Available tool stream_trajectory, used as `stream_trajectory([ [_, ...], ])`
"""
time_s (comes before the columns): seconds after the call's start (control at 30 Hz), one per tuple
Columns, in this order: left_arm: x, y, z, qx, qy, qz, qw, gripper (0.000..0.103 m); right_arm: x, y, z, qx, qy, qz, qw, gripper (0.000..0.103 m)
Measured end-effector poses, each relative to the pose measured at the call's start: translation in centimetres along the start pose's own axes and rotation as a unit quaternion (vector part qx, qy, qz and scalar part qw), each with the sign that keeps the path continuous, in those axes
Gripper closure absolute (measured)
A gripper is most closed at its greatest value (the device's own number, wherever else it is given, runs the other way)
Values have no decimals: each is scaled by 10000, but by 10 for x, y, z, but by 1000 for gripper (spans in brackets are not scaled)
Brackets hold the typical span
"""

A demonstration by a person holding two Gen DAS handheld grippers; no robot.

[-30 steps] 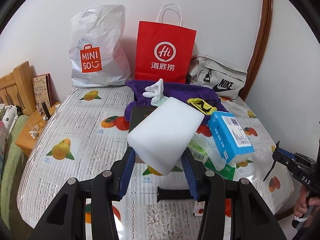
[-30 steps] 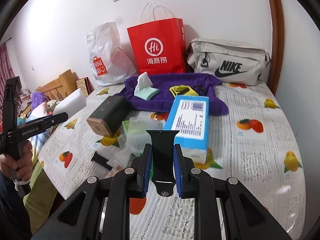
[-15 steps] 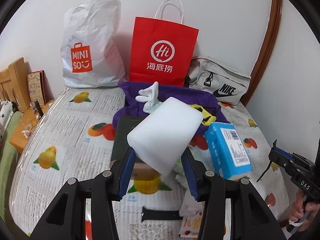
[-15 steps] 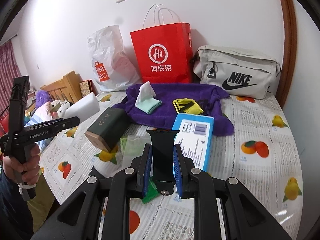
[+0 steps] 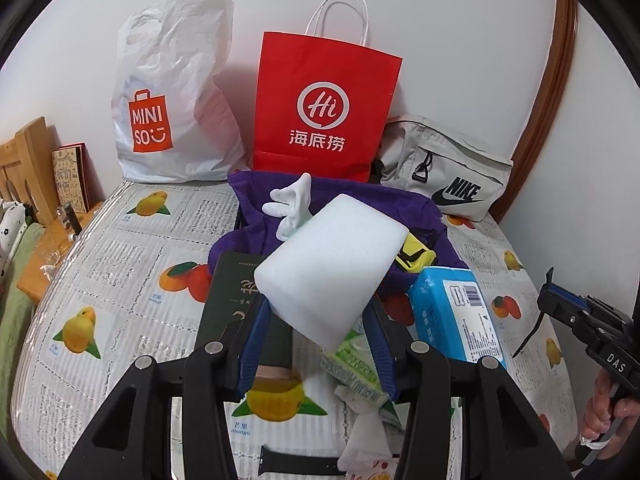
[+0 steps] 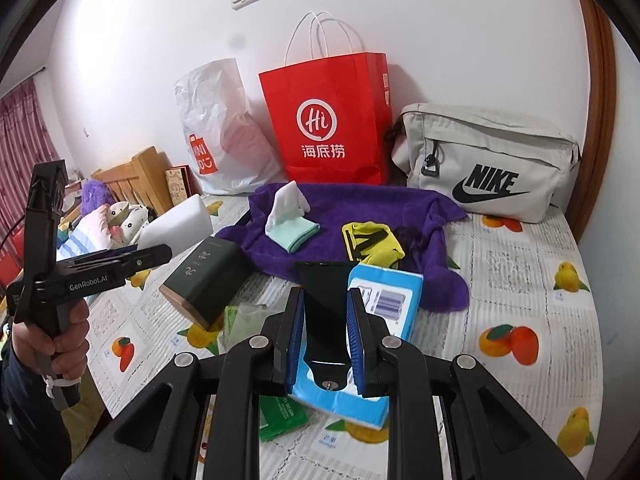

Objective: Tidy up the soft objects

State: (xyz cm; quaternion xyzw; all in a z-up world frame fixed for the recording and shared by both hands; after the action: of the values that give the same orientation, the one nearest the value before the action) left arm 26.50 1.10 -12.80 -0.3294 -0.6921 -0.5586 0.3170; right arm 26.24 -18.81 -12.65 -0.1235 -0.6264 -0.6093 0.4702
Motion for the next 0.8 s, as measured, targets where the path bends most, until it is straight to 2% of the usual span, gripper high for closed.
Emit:
stream_trajectory([
  [0.3, -19, 9, 2, -33, 10, 143, 9999, 57, -15, 19, -6, 77, -40, -36, 10000, 82],
  [0.8, -70, 51, 16, -279, -110, 329, 9990, 57, -58, 68, -28, 58, -382, 35, 9992, 82],
])
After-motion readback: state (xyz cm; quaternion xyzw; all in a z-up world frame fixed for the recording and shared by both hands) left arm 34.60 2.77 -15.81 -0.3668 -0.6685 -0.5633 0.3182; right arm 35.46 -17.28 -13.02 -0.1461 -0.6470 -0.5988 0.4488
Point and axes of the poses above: each gripper's, at about its wrist camera, not at the fingertips, and x roughly against the way its jaws point, z to its left, y to its top, the point moved 9 cm from there along -x, roughly the way its jaws point, and after that the axes turned 11 degrees about z, right-handed, at the moved point
